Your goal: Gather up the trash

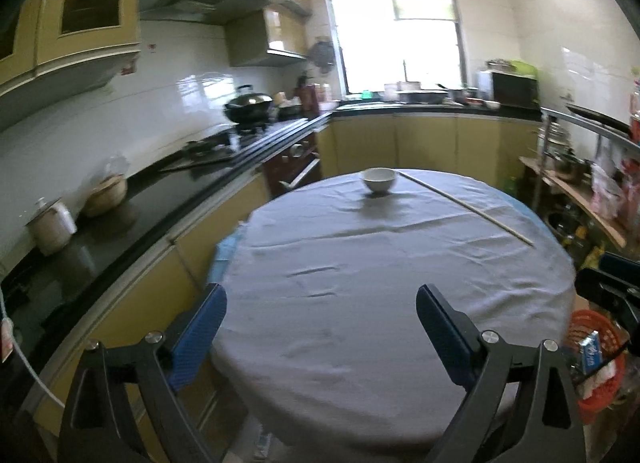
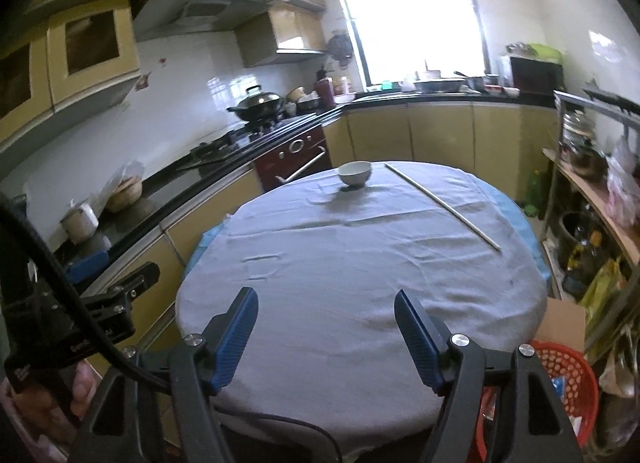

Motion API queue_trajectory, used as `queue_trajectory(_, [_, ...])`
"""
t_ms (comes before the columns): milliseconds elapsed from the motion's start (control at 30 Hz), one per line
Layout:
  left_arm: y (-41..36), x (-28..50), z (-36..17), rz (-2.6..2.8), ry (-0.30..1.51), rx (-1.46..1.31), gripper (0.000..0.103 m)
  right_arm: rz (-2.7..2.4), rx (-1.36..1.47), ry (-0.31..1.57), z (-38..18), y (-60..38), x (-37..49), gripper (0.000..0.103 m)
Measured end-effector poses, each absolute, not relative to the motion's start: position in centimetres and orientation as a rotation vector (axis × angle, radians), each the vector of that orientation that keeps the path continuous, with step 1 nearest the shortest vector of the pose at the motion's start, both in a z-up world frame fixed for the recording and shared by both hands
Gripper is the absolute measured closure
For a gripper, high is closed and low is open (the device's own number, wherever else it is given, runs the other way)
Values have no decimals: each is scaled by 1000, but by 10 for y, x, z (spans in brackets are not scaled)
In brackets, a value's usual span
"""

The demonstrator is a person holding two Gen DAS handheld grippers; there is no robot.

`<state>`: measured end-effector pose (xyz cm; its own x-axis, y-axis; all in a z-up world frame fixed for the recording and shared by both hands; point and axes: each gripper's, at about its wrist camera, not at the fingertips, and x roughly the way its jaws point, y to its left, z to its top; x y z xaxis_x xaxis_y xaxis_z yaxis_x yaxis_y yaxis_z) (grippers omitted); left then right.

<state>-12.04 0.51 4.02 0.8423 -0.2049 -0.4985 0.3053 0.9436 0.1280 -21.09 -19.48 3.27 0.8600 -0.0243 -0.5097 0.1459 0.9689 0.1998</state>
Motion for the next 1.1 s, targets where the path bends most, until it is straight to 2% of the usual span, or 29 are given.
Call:
queue_trajectory(333, [37, -110, 33, -198, 523, 176, 7, -76, 160, 553, 30, -151, -196, 29])
queue_trajectory(1100, [46, -120, 46, -174, 485, 168, 7, -96, 118, 551, 32, -139, -201, 29])
